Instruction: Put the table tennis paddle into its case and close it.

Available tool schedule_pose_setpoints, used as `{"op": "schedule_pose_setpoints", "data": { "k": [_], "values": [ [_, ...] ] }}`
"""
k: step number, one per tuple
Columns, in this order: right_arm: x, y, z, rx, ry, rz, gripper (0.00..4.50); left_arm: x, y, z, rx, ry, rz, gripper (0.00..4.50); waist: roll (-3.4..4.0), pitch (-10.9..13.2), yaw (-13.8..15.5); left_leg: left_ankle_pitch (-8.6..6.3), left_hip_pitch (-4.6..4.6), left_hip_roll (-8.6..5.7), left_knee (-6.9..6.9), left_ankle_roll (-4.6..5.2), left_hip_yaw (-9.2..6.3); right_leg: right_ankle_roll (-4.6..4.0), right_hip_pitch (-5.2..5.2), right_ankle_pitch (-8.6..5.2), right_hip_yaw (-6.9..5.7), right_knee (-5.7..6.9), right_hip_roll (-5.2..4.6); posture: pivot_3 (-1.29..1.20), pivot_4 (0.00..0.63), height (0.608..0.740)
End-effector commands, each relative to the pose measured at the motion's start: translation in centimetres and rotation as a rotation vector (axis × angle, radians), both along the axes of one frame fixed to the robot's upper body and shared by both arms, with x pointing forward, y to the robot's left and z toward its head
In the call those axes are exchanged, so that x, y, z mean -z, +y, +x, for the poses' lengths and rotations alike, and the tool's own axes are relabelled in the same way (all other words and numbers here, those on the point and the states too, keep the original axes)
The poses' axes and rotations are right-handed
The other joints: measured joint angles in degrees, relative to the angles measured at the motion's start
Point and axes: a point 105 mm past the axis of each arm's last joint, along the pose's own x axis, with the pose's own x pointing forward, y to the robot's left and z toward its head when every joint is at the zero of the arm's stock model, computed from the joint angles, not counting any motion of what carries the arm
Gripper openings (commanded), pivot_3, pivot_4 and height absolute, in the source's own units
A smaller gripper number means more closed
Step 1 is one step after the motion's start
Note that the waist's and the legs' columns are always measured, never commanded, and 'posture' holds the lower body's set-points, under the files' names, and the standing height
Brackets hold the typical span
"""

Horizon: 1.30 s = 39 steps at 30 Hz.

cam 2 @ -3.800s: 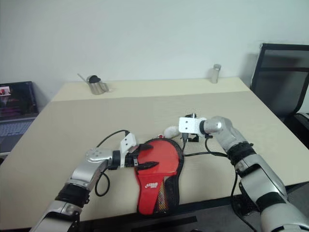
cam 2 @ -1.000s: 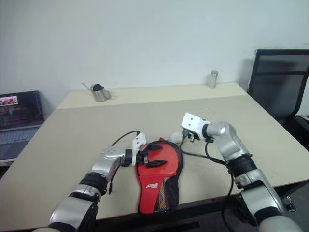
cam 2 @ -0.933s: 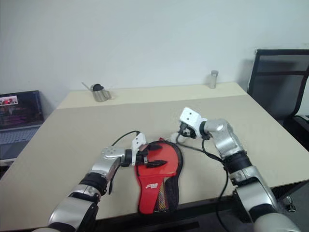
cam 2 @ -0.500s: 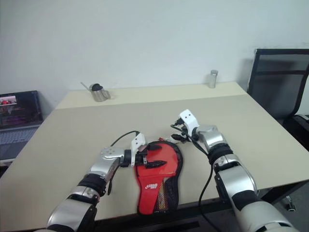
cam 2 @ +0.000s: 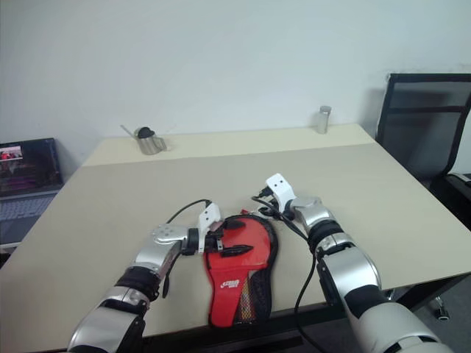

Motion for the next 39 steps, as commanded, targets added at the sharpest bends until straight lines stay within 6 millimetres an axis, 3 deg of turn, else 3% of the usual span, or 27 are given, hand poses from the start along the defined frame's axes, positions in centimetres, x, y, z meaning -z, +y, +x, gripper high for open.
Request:
{"op": "schedule_pose_setpoints", "data": {
  "k": [1,4,5,11,22,27,32,39],
  "values": [
    [-0.6,-0.1,0.2,-0.017,-0.042,-0.051,0.82,4.0,1.3,-1.5,-0.028,0.127,0.087,4.50,0.00,0.00,0.00,0.00,0.00,0.00,0.00,0.00,0.00,0.00,0.00,0.00,0.00,0.00,0.00,0.00,0.150,0.740],
    [-0.2,-0.3,0.1,-0.024,-0.037,-0.073,0.07,4.4,1.1,-1.7,-0.017,0.136,0.094,4.50,0.00,-0.03,-0.01,0.00,0.01,0.00,0.00,0.00,0.00,0.00,0.01,0.00,0.00,0.00,0.00,0.00,0.150,0.740],
    [-0.1,-0.4,0.1,-0.022,-0.039,-0.078,0.00,4.6,1.1,-1.8,-0.013,0.139,0.097,4.50,0.00,-0.04,-0.01,0.00,0.02,0.00,0.00,0.00,0.00,0.00,0.01,0.00,0.00,0.00,0.00,0.00,0.150,0.740],
    [-0.8,-1.6,0.4,-0.018,-0.065,-0.094,0.00,5.1,0.7,-2.1,-0.001,0.155,0.103,4.50,0.01,-0.05,0.10,0.00,0.01,0.01,0.00,0.00,-0.01,0.00,0.02,0.00,0.00,-0.02,-0.01,0.00,0.150,0.740],
    [-1.5,-6.6,-0.8,-0.018,-0.064,-0.120,0.00,5.3,-0.3,-2.1,0.010,0.199,0.070,4.50,0.06,-0.08,0.92,-0.02,-0.17,-0.01,0.00,-0.02,-0.16,0.09,0.01,-0.06,-0.12,-0.10,-0.17,0.00,0.150,0.740],
    [-2.9,-8.3,-3.0,-0.028,-0.069,-0.120,0.00,5.3,-0.6,-2.0,0.015,0.204,0.067,4.50,0.10,-0.09,1.34,-0.02,-0.23,-0.07,0.02,-0.02,-0.20,0.18,0.00,-0.11,-0.18,-0.11,-0.31,0.00,0.150,0.740],
    [-4.7,-9.1,-6.5,-0.056,-0.056,-0.104,0.00,5.3,-0.7,-1.9,0.018,0.201,0.072,4.50,0.11,-0.10,2.02,-0.05,-0.28,-0.07,0.03,-0.07,-0.29,0.14,-0.03,-0.19,-0.34,-0.13,-0.36,0.00,0.150,0.740],
    [-4.1,-8.5,-13.0,-0.131,0.060,-0.089,0.00,5.4,-0.7,-1.9,0.026,0.198,0.080,4.50,0.17,-0.15,2.30,-0.08,-0.32,-0.06,0.00,-0.12,-0.60,-0.07,0.00,-0.39,-0.69,-0.12,-0.36,0.00,0.150,0.740]
  ]
}}
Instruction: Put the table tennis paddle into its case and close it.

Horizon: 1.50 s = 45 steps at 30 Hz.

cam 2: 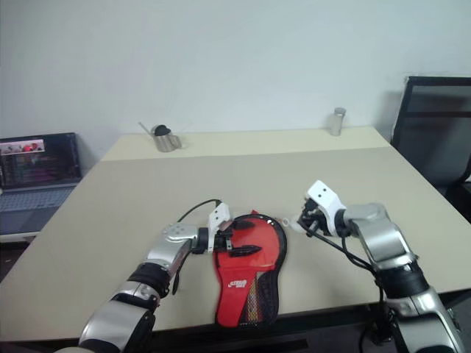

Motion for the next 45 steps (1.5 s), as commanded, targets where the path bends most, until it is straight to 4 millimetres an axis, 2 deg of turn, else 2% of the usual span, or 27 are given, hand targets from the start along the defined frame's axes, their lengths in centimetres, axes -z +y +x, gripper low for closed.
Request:
{"op": "schedule_pose_setpoints", "data": {
  "k": [1,6,15,19,22,30,45],
  "values": [
    [-0.7,0.4,-3.2,-0.038,0.032,0.021,0.00,5.0,1.4,-2.0,-0.011,0.173,0.109,4.50,0.01,-0.01,0.02,-0.02,0.01,0.00,0.00,-0.04,-0.01,-0.01,0.01,-0.03,-0.02,0.00,0.00,0.00,0.150,0.740],
    [0.2,0.5,-6.5,-0.042,0.107,0.032,0.00,5.2,1.3,-2.1,0.015,0.162,0.138,4.50,-0.01,-0.02,-0.03,-0.05,0.01,-0.01,0.01,-0.08,-0.11,-0.18,0.05,-0.17,-0.24,-0.02,-0.03,0.00,0.150,0.740],
    [0.1,-0.7,-11.0,-0.047,0.224,0.033,0.00,5.8,0.7,-2.4,0.054,0.166,0.170,4.50,-0.02,-0.04,0.00,-0.07,-0.02,-0.03,0.01,-0.11,-0.58,-0.43,0.18,-0.37,-0.85,-0.13,-0.38,0.00,0.150,0.740],
    [0.7,-0.3,-13.7,-0.090,0.306,0.040,0.00,5.9,0.1,-2.3,0.065,0.164,0.178,4.50,0.02,-0.08,0.16,-0.17,-0.01,-0.08,0.01,-0.28,-0.99,-0.47,0.39,-0.48,-1.02,-0.26,-0.41,0.00,0.150,0.740],
    [1.4,0.0,-15.4,-0.117,0.352,0.048,0.00,5.9,-0.3,-2.2,0.073,0.164,0.184,4.50,0.21,-0.25,0.42,-0.33,0.03,-0.03,-0.02,-0.54,-1.45,-0.48,0.62,-0.49,-1.42,-0.81,-0.41,0.00,0.150,0.740],
    [1.9,0.3,-17.6,-0.161,0.419,0.075,0.00,5.6,-1.1,-1.7,0.073,0.152,0.193,4.50,0.18,-0.27,1.36,-0.46,0.01,-0.17,0.01,-0.52,-1.48,-0.34,0.87,-0.56,-1.47,-1.08,-0.53,0.00,0.150,0.740],
    [1.7,0.8,-21.6,-0.236,0.534,0.185,0.00,5.3,-2.6,-1.2,0.082,0.125,0.209,4.50,-0.01,-0.23,1.44,-0.61,-0.09,-0.14,-0.02,-0.17,-1.54,-0.27,1.07,-0.56,-1.59,-1.66,-0.52,0.00,0.150,0.740]
  ]
}}
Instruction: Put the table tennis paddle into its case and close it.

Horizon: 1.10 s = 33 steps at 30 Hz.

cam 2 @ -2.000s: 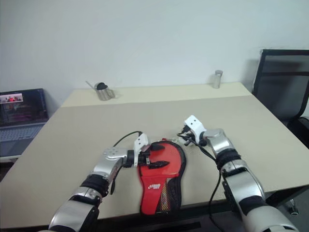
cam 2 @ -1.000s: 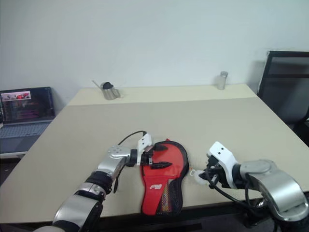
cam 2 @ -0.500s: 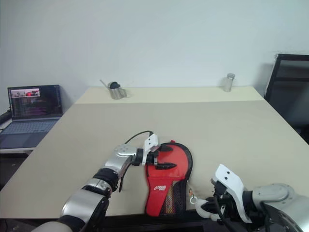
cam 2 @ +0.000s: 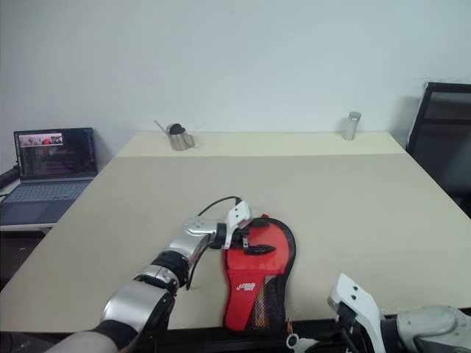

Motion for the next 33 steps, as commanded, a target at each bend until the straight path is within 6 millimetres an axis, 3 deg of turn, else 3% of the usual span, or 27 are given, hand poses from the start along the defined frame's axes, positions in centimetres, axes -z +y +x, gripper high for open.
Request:
{"op": "schedule_pose_setpoints", "data": {
  "k": [1,7,14,15,17,20,23,27,30,33],
  "values": [
    [-0.7,1.1,-1.5,-0.065,0.004,0.053,0.00,5.3,1.0,-2.1,0.002,0.141,0.156,4.50,0.00,0.00,0.00,-0.02,-0.01,0.00,0.00,0.03,0.00,0.01,0.02,0.00,0.00,-0.04,0.00,0.00,0.150,0.740],
    [-1.1,1.8,-2.4,-0.066,0.026,0.090,0.00,5.3,0.8,-2.2,0.012,0.138,0.160,4.50,-0.08,-0.01,0.01,-0.15,0.01,-0.02,0.02,0.14,0.04,0.10,0.13,-0.03,0.02,-0.19,0.00,0.00,0.150,0.740],
    [-0.6,1.8,-1.1,-0.014,-0.016,0.068,0.00,5.3,0.9,-2.2,0.015,0.134,0.161,4.50,-0.12,0.00,-0.02,-0.28,0.03,-0.02,0.04,-0.06,0.01,0.10,0.16,-0.03,0.00,-0.23,-0.02,0.00,0.150,0.740],
    [-0.5,1.8,-0.9,-0.009,-0.022,0.065,0.50,5.3,1.0,-2.2,0.014,0.133,0.161,4.50,-0.12,0.00,-0.02,-0.37,0.03,-0.02,0.04,-0.21,0.00,0.10,0.17,-0.03,-0.01,-0.23,-0.02,0.00,0.150,0.740],
    [-0.6,1.9,-0.6,-0.017,-0.031,0.066,0.96,5.3,1.1,-2.2,0.012,0.131,0.160,4.50,-0.12,0.00,-0.04,-0.38,0.03,-0.02,0.05,-0.23,0.00,0.10,0.18,-0.03,-0.02,-0.23,-0.02,0.00,0.150,0.740],
    [-0.9,2.1,-0.2,-0.040,-0.046,0.082,2.03,5.3,1.5,-2.1,0.005,0.128,0.159,4.50,-0.13,0.01,-0.06,-0.38,0.04,-0.01,0.05,-0.23,-0.01,0.10,0.18,-0.03,-0.03,-0.23,-0.02,0.00,0.150,0.740],
    [-1.3,1.8,1.1,-0.063,-0.121,0.043,3.07,5.3,1.9,-2.0,-0.010,0.122,0.154,4.50,-0.12,0.00,-0.21,-0.39,0.05,0.00,0.04,-0.23,0.01,0.10,0.17,-0.03,-0.01,-0.23,-0.01,0.00,0.150,0.740],
    [-3.5,1.6,3.8,-0.070,-0.245,0.084,4.48,5.1,2.2,-2.0,-0.018,0.114,0.145,4.50,-0.16,0.02,-0.27,-0.40,0.10,0.06,0.05,-0.25,0.02,0.10,0.17,-0.03,-0.03,-0.23,0.00,0.00,0.150,0.740],
    [-5.5,1.1,6.5,-0.008,-0.369,0.113,4.48,5.0,2.5,-2.0,-0.023,0.107,0.128,4.50,-0.12,0.00,-0.31,-0.41,0.10,0.08,0.03,-0.27,0.02,0.10,0.15,-0.04,-0.04,-0.23,0.01,0.00,0.150,0.740],
    [-7.9,0.1,11.4,0.130,-0.558,0.149,4.48,4.6,2.7,-2.1,-0.022,0.089,0.104,4.50,-0.05,-0.04,-0.64,-0.38,0.10,0.13,0.01,-0.21,0.05,0.10,0.11,-0.03,-0.04,-0.23,0.05,0.00,0.150,0.740]
  ]
}}
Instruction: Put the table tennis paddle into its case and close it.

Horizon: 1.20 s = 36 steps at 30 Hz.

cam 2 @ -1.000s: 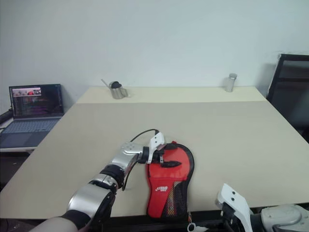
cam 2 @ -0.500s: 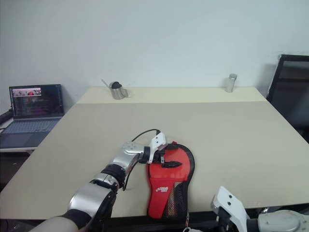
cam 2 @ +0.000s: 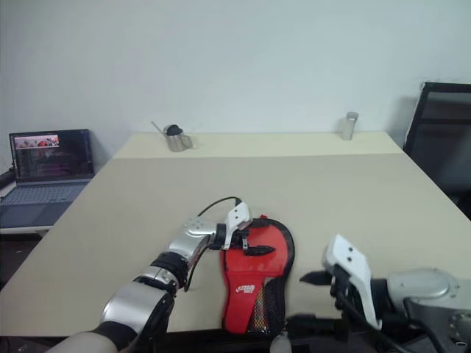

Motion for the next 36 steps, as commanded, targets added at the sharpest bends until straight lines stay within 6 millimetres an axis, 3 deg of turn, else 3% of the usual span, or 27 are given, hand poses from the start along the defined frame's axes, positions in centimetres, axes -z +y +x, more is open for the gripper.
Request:
{"op": "schedule_pose_setpoints", "data": {
  "k": [1,3,5,9,17,23,27,30,36],
  "values": [
    [-2.7,-1.2,5.3,0.152,-0.211,0.085,4.48,4.3,2.1,-1.9,-0.022,0.121,0.094,4.50,0.09,-0.06,-0.37,0.09,0.02,0.00,0.00,0.15,0.05,0.00,-0.04,0.00,0.03,0.00,0.02,0.00,0.150,0.740],
    [-2.9,-1.5,7.9,0.198,-0.315,0.128,4.48,3.5,2.1,-1.8,-0.024,0.100,0.060,4.50,0.15,-0.10,-0.56,0.14,0.00,0.00,-0.01,0.24,0.04,0.01,-0.07,0.01,0.05,0.01,0.03,0.00,0.150,0.740],
    [-2.6,-1.5,9.1,0.212,-0.380,0.133,4.48,2.8,2.2,-1.7,-0.027,0.083,0.034,4.50,0.10,-0.07,-0.70,0.14,-0.08,0.02,-0.07,0.25,0.06,0.02,-0.10,0.02,0.06,0.04,0.10,0.00,0.150,0.740],
    [-1.2,-1.3,12.2,0.230,-0.369,0.224,4.48,0.2,2.5,-2.2,-0.016,0.029,-0.039,4.50,0.17,0.02,-1.40,0.11,-0.41,-0.06,-0.10,0.31,0.48,0.42,-0.35,0.21,0.44,0.16,0.65,0.00,0.150,0.740],
    [0.3,-0.2,16.2,0.167,-0.397,0.278,4.48,-4.9,7.7,-5.1,-0.156,-0.020,-0.122,4.50,0.09,0.89,-1.50,0.08,-0.58,0.18,-0.03,0.34,0.99,0.31,-1.21,0.14,0.92,1.15,0.98,0.00,0.150,0.740],
    [1.2,-0.9,16.9,0.086,-0.363,0.235,4.48,-5.3,12.6,-6.9,-0.393,-0.038,-0.114,4.50,0.02,1.31,-1.39,0.10,-0.56,0.31,0.07,0.32,1.08,0.28,-1.25,0.14,1.01,1.22,0.96,0.00,0.150,0.740],
    [1.8,-2.9,16.8,0.057,-0.336,0.176,4.48,-5.6,12.7,-7.3,-0.439,-0.065,-0.128,4.50,-0.02,1.45,-0.59,0.09,-0.60,0.60,0.09,0.31,1.39,0.27,-1.24,0.14,1.06,1.15,0.90,0.00,0.150,0.740],
    [1.5,-4.5,17.0,0.070,-0.334,0.150,4.48,-6.1,11.9,-6.4,-0.454,-0.100,-0.131,4.50,-0.01,1.46,-0.42,0.09,-0.62,0.59,0.15,0.30,1.44,0.24,-1.24,0.17,1.06,1.16,0.89,0.00,0.150,0.740],
    [1.5,-4.2,17.1,0.052,-0.353,0.115,4.48,-5.4,11.4,-5.6,-0.482,-0.112,-0.139,4.50,0.01,1.47,-0.94,0.09,-0.57,0.72,0.14,0.30,1.55,0.20,-1.26,0.19,1.10,1.19,1.02,0.00,0.150,0.740]
  ]
}}
